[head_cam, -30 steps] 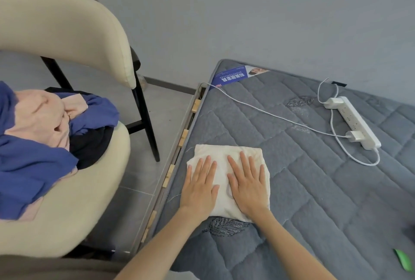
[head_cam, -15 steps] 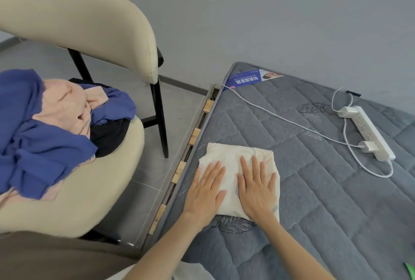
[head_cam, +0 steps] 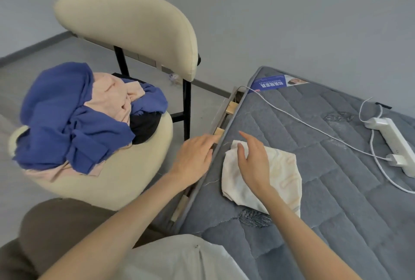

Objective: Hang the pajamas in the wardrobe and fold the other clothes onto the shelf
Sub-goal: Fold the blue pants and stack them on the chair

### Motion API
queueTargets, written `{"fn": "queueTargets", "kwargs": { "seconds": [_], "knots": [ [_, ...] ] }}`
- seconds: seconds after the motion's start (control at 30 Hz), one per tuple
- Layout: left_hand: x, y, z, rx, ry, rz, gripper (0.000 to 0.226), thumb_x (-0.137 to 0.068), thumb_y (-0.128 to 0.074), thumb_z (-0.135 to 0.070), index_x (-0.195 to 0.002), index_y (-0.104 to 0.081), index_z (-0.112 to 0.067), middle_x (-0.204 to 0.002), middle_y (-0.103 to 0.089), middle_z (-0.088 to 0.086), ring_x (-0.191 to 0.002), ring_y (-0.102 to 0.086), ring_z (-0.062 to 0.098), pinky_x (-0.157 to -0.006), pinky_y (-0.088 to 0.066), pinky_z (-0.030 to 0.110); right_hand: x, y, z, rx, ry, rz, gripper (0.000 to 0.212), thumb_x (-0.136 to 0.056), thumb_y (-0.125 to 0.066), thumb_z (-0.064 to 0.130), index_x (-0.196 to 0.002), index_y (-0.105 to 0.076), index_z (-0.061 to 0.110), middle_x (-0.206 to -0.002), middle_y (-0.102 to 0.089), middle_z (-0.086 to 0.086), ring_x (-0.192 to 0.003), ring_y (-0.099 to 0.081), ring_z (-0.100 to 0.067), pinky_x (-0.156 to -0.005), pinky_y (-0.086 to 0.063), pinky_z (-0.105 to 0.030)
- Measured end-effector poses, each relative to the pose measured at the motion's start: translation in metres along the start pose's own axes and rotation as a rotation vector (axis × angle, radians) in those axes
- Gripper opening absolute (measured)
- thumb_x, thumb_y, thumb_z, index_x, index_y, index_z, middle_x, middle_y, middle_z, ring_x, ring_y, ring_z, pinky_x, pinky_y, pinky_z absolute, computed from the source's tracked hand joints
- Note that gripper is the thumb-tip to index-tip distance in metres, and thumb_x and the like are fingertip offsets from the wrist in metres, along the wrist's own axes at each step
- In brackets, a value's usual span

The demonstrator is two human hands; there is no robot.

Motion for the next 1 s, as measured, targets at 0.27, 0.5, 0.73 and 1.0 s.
{"fn": "queueTargets", "kwargs": {
  "seconds": [0.27, 0.5, 0.73, 1.0],
  "knots": [
    [0.043, 0.134, 0.117, 0.151, 0.372, -0.323, 0.035, -0.097, -0.042, -0.013, -0.131, -0.048, -0.019, -0.123, -0.058, -0.005, -0.104, -0.055, 0.014, -0.080, -0.045, 0.029, -0.026, -0.059, 0.134, 0.030, 0.317, 0.196, 0.031, -0.097, -0.048, 0.016, -0.126, -0.059, 0.019, -0.119, -0.065, -0.001, -0.112, -0.053, -0.019, -0.095, -0.043, -0.034],
    [0.132, 0.186, 0.196, 0.196, 0.664, -0.493, 0.033, -0.095, -0.043, -0.006, -0.125, -0.053, -0.013, -0.122, -0.058, -0.001, -0.103, -0.053, 0.011, -0.087, -0.038, 0.020, -0.029, -0.147, 0.226, 0.006, 0.491, 0.412, 0.031, -0.093, -0.051, 0.016, -0.122, -0.062, 0.018, -0.115, -0.066, 0.001, -0.102, -0.056, -0.021, -0.078, -0.044, -0.031],
    [0.195, 0.209, 0.255, 0.226, 0.861, -0.531, 0.040, -0.093, -0.043, -0.002, -0.131, -0.048, -0.013, -0.121, -0.056, 0.003, -0.102, -0.053, 0.013, -0.085, -0.037, 0.020, -0.032, -0.259, 0.271, 0.103, 0.419, 0.740, 0.050, -0.094, -0.052, 0.025, -0.140, -0.042, 0.009, -0.142, -0.046, -0.010, -0.131, -0.037, -0.030, -0.100, -0.039, -0.038],
    [0.220, 0.200, 0.293, 0.263, 0.969, -0.425, 0.046, -0.092, -0.049, -0.004, -0.136, -0.043, -0.015, -0.132, -0.050, 0.007, -0.102, -0.048, 0.011, -0.084, -0.038, 0.023, -0.036, -0.313, 0.255, 0.089, 0.208, 0.836, 0.018, -0.094, -0.055, 0.025, -0.098, -0.052, 0.007, -0.093, -0.060, -0.012, -0.093, -0.056, -0.031, -0.077, -0.044, -0.036]
  ]
}}
Point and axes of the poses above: each hand's wrist, its own x-axis away from the middle knuckle, its own y-axis out of the back of the hand, z = x × y, the point moved 8 cm from there along -x, towards the middle knuckle
